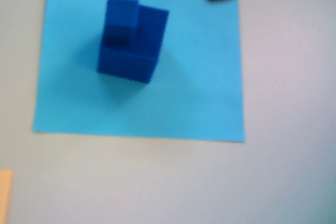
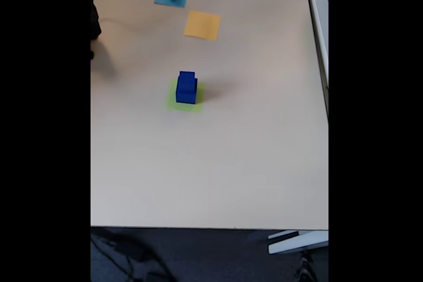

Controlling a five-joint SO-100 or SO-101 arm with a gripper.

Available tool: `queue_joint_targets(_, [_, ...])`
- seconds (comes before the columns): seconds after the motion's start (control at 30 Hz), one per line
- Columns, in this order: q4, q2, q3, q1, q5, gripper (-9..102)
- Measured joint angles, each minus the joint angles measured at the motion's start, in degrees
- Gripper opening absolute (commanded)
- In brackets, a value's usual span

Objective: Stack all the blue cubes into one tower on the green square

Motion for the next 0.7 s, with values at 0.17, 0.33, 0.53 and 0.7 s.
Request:
queue_joint_targets(0.17, [-1.5, -1.3, 0.0, -2.2, 1.8, 32])
queue_joint_targets(0.33, [-4.2, -3.5, 1.5, -3.9, 3.3, 32])
queue_joint_targets(0.53, [-8.7, -4.0, 6.6, -5.2, 3.4, 31])
queue_joint_targets(0.7, [-12.8, -4.0, 12.5, -4.7, 1.5, 31])
